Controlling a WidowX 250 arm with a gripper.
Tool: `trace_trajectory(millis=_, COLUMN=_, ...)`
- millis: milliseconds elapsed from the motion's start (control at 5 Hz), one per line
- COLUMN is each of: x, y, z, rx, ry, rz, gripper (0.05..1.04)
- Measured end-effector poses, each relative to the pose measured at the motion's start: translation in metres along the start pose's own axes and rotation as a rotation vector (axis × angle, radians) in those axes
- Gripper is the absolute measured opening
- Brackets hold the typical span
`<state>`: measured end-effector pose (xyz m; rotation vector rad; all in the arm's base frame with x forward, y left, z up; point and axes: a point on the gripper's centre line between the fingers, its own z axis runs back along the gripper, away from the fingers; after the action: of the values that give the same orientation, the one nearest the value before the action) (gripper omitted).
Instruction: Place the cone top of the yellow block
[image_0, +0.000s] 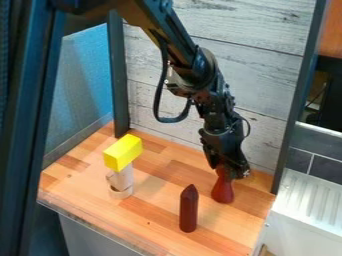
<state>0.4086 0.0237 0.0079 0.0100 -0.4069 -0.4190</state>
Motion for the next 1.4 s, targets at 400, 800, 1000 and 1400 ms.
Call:
trace_trajectory(millis=400, x=-0.003, y=0.017, z=0.046, rx=0.003, ry=-0.052, rz=0.053, gripper=0.578)
trace_trajectory(millis=800, x=-0.025, y=0.048, z=0.087, rx=-0.025, ry=-0.036, rz=0.166, gripper=0.578)
trace_trajectory(millis=1000, x=-0.037, y=0.065, z=0.110, rx=-0.017, ry=-0.042, rz=0.212, gripper=0.578)
trace_trajectory(millis=1400, x=-0.057, y=0.084, z=0.156, rx=-0.035, ry=-0.098, rz=0.268, gripper=0.578)
